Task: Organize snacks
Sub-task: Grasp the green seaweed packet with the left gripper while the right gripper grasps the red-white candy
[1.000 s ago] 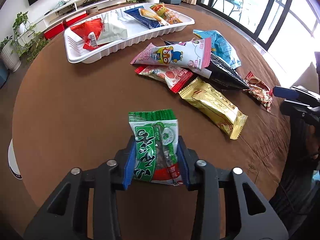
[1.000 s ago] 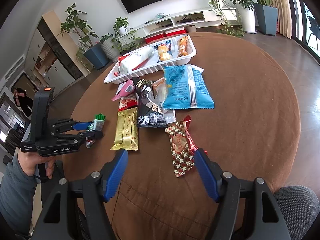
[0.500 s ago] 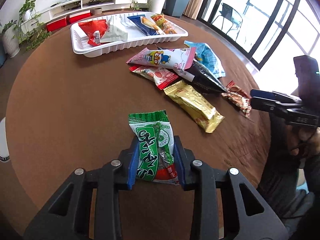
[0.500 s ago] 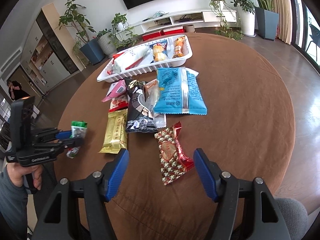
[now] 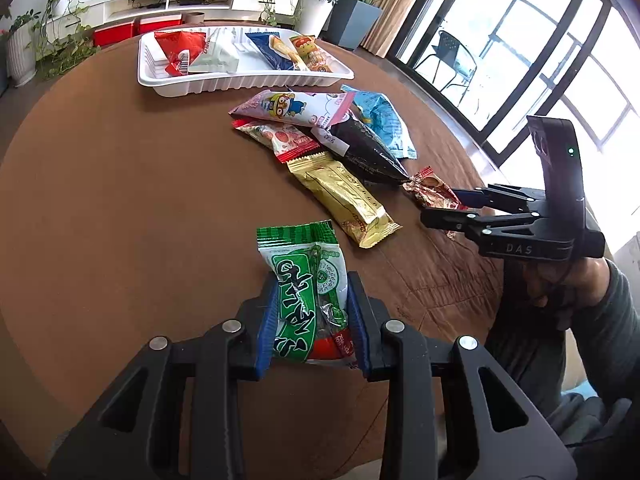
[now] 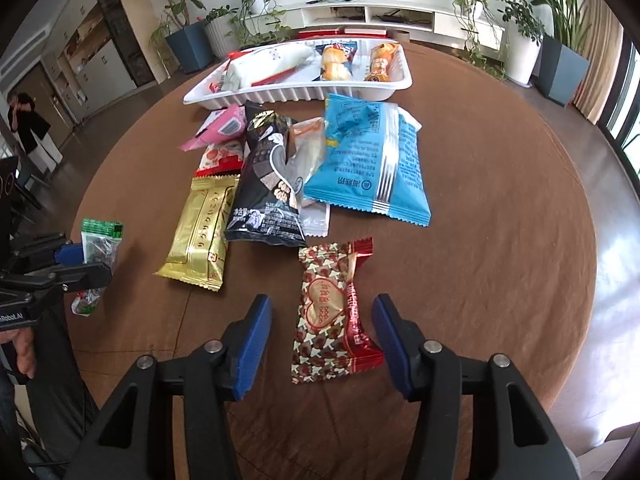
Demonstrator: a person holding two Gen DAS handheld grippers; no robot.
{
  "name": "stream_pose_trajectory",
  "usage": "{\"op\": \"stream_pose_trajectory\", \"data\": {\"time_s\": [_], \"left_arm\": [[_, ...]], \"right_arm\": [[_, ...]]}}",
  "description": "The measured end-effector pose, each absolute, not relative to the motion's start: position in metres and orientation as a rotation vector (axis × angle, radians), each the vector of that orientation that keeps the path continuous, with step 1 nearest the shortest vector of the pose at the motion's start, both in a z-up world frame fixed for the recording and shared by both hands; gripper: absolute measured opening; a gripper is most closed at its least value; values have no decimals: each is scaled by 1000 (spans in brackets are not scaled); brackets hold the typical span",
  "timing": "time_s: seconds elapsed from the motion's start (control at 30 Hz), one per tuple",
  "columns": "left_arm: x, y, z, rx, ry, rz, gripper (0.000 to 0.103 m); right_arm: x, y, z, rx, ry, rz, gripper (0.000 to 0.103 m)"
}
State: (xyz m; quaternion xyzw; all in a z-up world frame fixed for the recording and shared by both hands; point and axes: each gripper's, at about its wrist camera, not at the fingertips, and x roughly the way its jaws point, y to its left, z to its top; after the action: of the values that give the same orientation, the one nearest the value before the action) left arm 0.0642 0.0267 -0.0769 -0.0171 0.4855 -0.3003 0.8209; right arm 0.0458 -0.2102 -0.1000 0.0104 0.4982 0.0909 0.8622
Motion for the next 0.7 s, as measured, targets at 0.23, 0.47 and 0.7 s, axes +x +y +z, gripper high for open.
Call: {"op": "stream_pose_trajectory", "data": {"time_s": [0.23,0.47,0.7], "left_arm": [[61,26,-78,-58,1033,-645,29],[63,30,-76,-78,1025,-643,29],[61,34,-71,-95,1011,-647,29]], "right_arm": [[41,-204,-100,-42,1047,180,36],[36,-205,-98,-19,1042,182,21],[31,-213,-87,70,1008,196,20]]}}
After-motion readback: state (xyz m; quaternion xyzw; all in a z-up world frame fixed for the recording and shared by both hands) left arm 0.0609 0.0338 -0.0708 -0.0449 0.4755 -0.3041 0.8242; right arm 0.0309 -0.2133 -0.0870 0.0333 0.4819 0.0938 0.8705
